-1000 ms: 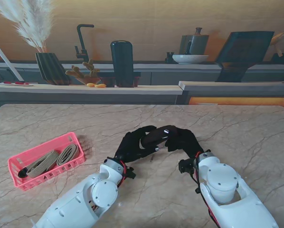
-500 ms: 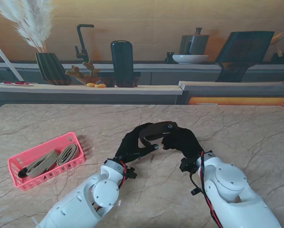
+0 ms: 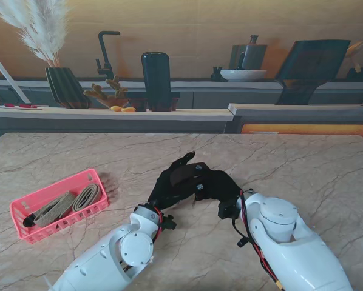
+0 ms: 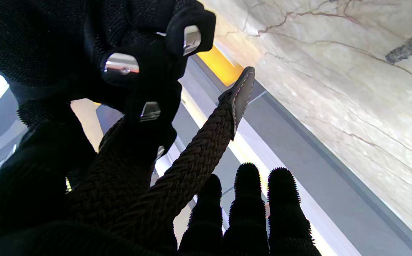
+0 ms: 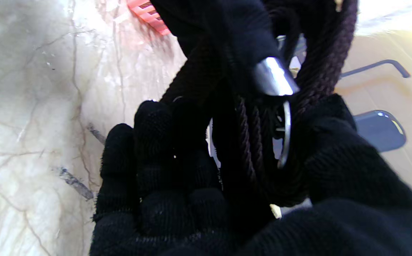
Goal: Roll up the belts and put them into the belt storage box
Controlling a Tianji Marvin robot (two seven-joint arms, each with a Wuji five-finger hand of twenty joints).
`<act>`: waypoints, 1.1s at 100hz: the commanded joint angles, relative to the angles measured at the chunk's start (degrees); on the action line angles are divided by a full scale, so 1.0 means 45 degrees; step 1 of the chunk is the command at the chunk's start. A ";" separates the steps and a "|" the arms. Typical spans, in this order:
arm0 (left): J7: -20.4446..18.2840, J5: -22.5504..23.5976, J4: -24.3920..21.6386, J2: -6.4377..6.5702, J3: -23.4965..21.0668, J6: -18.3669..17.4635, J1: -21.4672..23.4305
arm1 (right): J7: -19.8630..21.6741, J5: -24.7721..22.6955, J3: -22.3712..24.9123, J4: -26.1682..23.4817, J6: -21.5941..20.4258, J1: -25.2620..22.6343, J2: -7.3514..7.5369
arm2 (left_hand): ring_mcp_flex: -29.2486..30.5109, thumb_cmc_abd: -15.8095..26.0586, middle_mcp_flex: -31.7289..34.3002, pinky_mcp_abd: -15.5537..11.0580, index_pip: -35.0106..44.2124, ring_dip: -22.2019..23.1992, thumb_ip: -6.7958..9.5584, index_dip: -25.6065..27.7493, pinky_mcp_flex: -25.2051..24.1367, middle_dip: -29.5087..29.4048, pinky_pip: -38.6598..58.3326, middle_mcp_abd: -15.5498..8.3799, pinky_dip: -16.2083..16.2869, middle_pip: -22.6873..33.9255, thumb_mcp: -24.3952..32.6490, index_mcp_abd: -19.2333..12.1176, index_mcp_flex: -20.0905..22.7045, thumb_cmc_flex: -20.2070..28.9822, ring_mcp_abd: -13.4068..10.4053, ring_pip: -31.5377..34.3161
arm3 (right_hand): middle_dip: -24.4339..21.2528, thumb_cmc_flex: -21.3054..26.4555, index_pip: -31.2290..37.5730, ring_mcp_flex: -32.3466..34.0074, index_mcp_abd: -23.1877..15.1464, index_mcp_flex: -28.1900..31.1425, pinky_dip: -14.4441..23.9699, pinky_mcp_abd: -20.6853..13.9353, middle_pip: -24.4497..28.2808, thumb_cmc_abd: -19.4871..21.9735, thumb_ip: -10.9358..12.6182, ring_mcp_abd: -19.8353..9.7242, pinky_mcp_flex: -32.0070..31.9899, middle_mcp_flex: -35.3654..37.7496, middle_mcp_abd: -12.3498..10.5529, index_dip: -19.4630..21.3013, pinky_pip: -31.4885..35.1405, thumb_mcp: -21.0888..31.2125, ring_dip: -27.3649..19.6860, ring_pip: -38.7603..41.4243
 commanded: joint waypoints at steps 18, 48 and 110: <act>0.0379 0.0087 -0.0328 -0.0322 0.0066 0.0067 0.0068 | 0.1255 -0.0557 -0.0993 0.0661 0.0330 0.0592 0.0004 | -0.0403 0.1816 -0.0489 -0.0739 -0.1547 -0.0121 0.0229 0.0858 -0.0209 -0.0152 0.0057 -0.0452 -0.0047 0.0252 -0.2526 -0.0394 -0.0306 0.1711 -0.0537 0.0121 | 0.0251 0.2129 0.0725 -0.0655 -0.3396 0.0861 0.0401 -0.0487 0.0212 0.1177 0.0810 -0.0271 -0.0297 -0.0504 0.0326 -0.0340 -0.0041 0.2014 0.0207 0.0149; 0.1092 -0.0395 -0.0692 -0.0603 -0.0117 0.0097 0.0358 | 0.1531 -0.0898 -0.1334 0.0982 0.0695 0.0912 0.0051 | 0.0473 0.5937 0.1014 -0.0955 0.1843 -0.0086 0.0392 0.2236 0.0303 0.0207 0.1185 -0.0975 0.0479 0.1460 -0.5223 0.0308 -0.0079 0.6740 -0.1098 0.0974 | 0.0223 0.2151 0.0479 -0.0858 -0.3039 0.0722 0.0431 -0.0410 0.0000 0.1197 0.0925 -0.0144 -0.0437 -0.0673 0.0426 -0.0758 -0.0180 0.1897 0.0131 -0.0085; 0.0686 -0.4177 -0.2658 -0.0892 -0.0940 0.0337 0.1698 | -0.0548 -0.2843 -0.1283 0.0532 0.1310 0.0716 -0.0153 | 0.1449 0.5084 0.3942 -0.0123 0.8434 -0.0555 -0.0055 0.1697 0.0898 0.0008 0.1595 -0.0664 0.0703 0.1321 -0.5570 0.0145 0.2088 1.0634 -0.0990 0.1058 | -0.0229 0.1049 -0.1871 -0.0997 -0.1682 0.0935 0.0311 -0.0009 -0.0219 0.1654 0.1794 0.0258 -0.0547 -0.0872 0.0814 -0.0214 0.0147 -0.0470 -0.0414 -0.0292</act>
